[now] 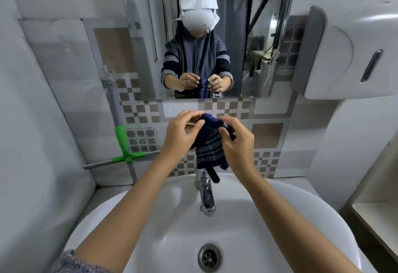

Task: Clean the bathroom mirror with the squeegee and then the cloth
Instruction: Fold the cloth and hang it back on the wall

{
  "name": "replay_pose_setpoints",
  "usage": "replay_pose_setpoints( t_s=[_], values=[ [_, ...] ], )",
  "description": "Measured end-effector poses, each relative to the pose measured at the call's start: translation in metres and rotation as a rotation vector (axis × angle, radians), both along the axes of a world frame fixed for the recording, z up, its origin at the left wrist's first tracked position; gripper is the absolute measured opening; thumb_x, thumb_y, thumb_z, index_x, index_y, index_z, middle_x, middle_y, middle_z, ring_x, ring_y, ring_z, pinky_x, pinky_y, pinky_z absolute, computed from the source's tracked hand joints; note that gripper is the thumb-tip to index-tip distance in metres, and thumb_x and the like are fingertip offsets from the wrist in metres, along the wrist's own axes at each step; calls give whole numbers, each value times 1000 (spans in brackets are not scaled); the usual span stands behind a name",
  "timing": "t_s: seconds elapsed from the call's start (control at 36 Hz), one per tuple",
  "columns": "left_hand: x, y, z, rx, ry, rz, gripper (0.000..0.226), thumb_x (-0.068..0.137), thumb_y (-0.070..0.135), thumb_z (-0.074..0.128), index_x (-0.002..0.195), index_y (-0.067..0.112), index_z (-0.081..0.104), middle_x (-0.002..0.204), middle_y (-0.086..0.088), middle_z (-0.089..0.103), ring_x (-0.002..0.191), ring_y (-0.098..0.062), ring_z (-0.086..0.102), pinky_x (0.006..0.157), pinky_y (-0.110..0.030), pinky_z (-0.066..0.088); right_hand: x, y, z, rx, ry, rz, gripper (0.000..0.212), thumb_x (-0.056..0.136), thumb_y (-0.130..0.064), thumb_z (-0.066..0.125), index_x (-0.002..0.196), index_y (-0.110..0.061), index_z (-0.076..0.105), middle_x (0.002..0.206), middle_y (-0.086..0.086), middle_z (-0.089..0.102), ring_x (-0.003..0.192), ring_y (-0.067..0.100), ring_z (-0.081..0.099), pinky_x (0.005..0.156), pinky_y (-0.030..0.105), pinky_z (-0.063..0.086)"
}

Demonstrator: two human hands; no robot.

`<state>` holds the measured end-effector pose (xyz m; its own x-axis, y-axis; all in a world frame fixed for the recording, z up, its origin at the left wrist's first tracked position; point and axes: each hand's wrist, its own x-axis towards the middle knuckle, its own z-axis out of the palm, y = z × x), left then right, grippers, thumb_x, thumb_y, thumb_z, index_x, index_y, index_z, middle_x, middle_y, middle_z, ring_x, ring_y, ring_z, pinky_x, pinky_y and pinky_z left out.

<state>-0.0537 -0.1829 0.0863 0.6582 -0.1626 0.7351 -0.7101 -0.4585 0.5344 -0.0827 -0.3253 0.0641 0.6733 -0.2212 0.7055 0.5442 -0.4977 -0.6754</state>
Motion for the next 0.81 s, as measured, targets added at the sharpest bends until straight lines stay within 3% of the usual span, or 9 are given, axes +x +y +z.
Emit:
replay_pose_setpoints(
  t_s=[0.19,0.36,0.61,0.81],
  values=[
    [-30,6,-7,-175,113,38,19,88,12,60,105,6,64,97,-1,65,85,-1,59,77,-6,46,-26,9,13,46,-23,20,22,87,0,56,101,-13,66,86,-12,64,82,12,62,75,38,56],
    [-44,7,22,-226,47,84,16,91,11,54,104,8,65,97,-2,65,85,-4,60,75,-10,48,-45,11,33,79,-12,118,21,87,-4,57,103,-16,65,83,-7,65,79,17,64,70,42,56],
    [-71,29,50,-39,-190,131,16,90,7,56,102,7,66,94,3,62,89,0,55,82,-9,43,-64,16,47,81,21,327,21,93,-15,52,108,-15,66,90,-2,68,85,11,64,73,28,56],
    [-94,53,56,36,-214,138,19,89,5,56,104,4,67,94,-4,63,88,-6,57,80,-12,47,-67,31,50,179,140,600,23,96,-13,46,108,-21,64,99,-1,68,93,8,64,77,21,52]
  ],
)
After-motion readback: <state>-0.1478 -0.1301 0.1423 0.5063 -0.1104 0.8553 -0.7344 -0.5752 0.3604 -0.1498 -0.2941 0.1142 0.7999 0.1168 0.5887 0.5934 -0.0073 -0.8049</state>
